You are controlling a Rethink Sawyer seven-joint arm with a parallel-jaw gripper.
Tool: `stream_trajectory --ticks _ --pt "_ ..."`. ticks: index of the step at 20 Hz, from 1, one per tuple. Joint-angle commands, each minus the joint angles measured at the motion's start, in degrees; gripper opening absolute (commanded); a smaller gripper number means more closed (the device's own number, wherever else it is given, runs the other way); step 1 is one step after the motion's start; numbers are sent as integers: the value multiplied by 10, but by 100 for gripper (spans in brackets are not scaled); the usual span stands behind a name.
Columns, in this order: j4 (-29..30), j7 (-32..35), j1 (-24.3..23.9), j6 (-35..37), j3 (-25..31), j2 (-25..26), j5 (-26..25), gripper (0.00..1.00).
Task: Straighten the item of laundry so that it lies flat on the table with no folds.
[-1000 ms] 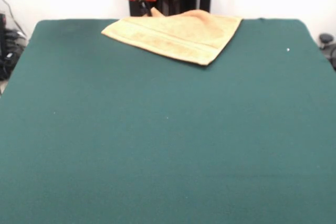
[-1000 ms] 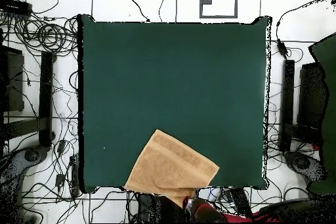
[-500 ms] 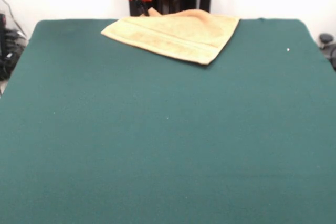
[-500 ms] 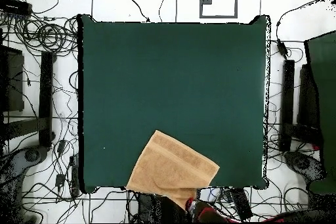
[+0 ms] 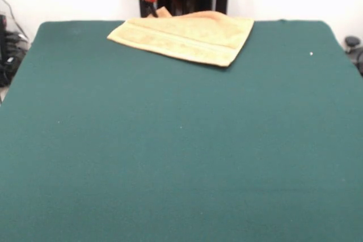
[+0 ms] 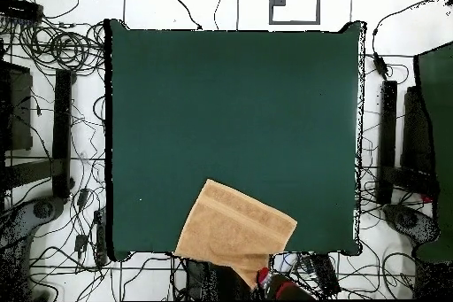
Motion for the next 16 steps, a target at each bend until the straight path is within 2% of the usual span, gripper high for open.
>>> stream_trajectory --ticks 1,6,16 --pt "64 18 14 187 10 2 15 0" --pt "92 22 6 237 19 -36 40 0" --pt "139 45 -33 283 -4 -35 83 0"
